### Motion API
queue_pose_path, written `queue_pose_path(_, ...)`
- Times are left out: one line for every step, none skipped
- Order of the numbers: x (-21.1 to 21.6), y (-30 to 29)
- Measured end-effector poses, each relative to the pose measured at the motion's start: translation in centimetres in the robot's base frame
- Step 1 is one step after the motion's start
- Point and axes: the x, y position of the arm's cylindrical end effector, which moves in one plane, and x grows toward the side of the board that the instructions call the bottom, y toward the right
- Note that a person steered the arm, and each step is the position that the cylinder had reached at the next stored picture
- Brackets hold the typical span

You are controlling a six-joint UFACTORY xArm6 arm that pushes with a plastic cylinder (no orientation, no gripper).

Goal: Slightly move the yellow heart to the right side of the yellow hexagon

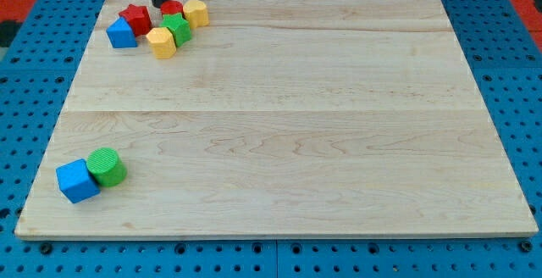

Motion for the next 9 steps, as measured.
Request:
queue_pose_path(-0.1,0.0)
queue_pose_path(-1.8,0.1)
queue_pose_path(-2.0,2.0)
queue_pose_path(-1.5,6.1)
queue_pose_path(1.8,6.7)
queue_pose_path(4.1,6.5)
queue_pose_path(7.9,6.4)
queue_pose_path(6.1,6.5)
queue_pose_path(1.3,7.3)
